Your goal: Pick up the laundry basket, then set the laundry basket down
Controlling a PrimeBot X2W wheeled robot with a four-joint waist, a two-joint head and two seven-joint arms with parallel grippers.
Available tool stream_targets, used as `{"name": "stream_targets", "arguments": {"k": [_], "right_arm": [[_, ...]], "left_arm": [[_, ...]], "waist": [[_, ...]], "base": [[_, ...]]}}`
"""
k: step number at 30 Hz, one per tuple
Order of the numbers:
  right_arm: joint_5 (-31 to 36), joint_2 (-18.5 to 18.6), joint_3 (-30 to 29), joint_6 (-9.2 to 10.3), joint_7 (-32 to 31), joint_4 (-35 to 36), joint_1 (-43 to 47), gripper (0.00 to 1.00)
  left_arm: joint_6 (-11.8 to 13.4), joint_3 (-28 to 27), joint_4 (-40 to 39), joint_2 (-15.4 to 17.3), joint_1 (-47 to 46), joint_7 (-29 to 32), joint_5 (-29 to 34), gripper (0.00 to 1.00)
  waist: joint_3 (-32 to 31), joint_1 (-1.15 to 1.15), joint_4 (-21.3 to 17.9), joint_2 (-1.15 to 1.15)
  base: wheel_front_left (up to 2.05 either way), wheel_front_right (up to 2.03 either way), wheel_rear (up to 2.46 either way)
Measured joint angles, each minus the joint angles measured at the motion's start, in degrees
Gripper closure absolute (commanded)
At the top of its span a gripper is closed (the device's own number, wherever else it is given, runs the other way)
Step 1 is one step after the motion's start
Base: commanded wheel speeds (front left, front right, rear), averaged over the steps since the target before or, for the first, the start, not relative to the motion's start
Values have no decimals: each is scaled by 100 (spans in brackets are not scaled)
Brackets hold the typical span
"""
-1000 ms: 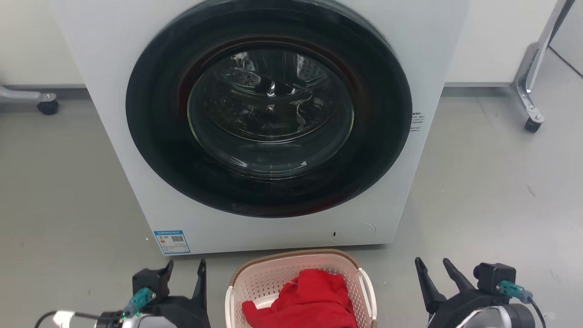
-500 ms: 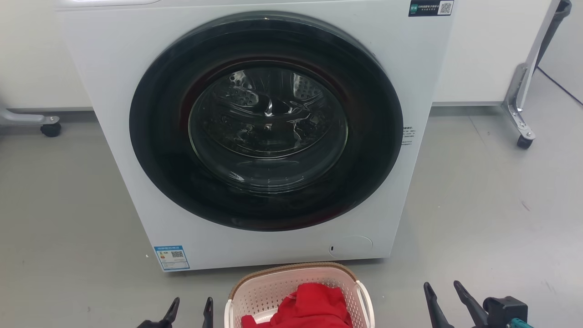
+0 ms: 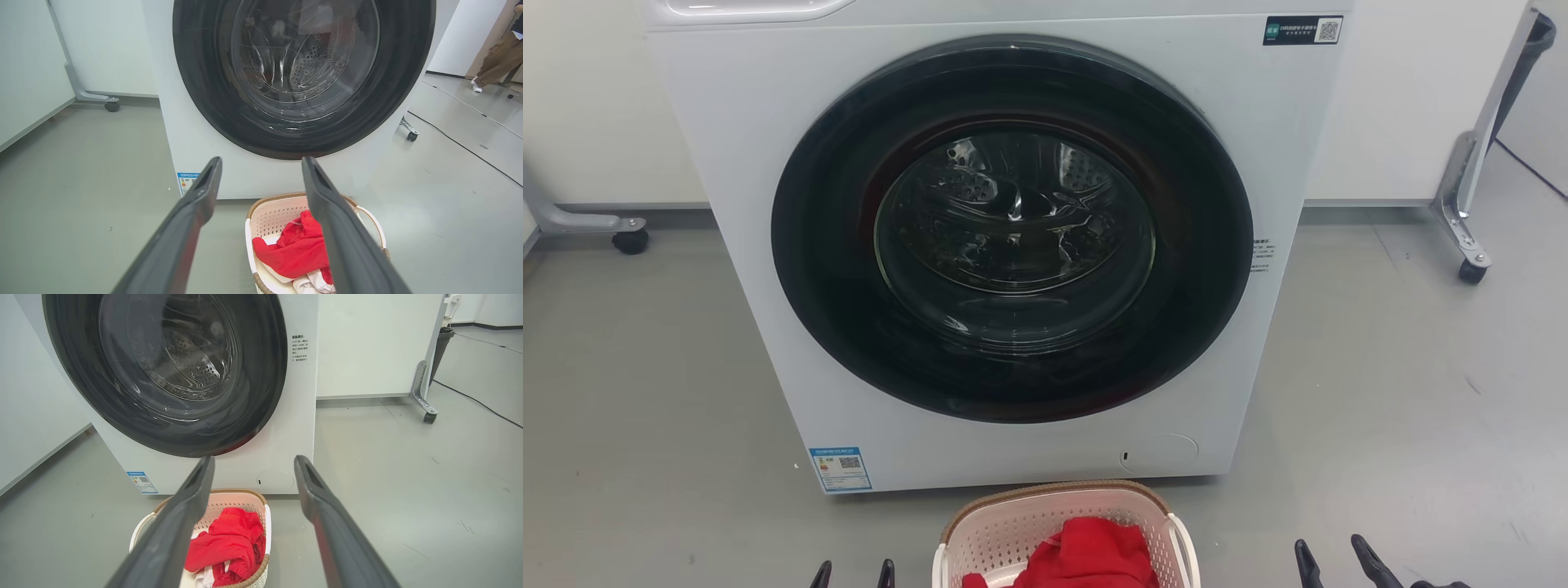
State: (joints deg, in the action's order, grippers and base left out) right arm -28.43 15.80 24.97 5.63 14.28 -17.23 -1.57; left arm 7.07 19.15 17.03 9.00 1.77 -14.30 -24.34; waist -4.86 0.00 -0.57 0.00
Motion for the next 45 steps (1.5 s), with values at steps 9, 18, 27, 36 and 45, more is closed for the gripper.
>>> {"name": "stream_targets", "arguments": {"k": [9,18,27,36,45], "right_arm": [[83,147,-264,100,1,432,497,0],[236,158,-514,144,1,735,738,0],[336,157,-642,151,-1,918,822,0],[406,132,-725,151,-60,1046,861,0],[492,74,-810,152,-157,1128,920,0]], "left_arm": [[1,-401,-236,-130,311,-1,338,0],[1,-546,-377,-200,464,0,505,0],[1,-521,-458,-241,467,-1,681,0],[1,-514,-483,-275,470,0,739,0],[1,-521,-504,-291,470,13,787,0]], "waist": [[-25,0,67,0],[7,0,92,0],[41,0,92,0],[58,0,84,0],[65,0,85,0]], "base": [[0,0,0],[0,0,0],[0,0,0],[0,0,0],[0,0,0]]}}
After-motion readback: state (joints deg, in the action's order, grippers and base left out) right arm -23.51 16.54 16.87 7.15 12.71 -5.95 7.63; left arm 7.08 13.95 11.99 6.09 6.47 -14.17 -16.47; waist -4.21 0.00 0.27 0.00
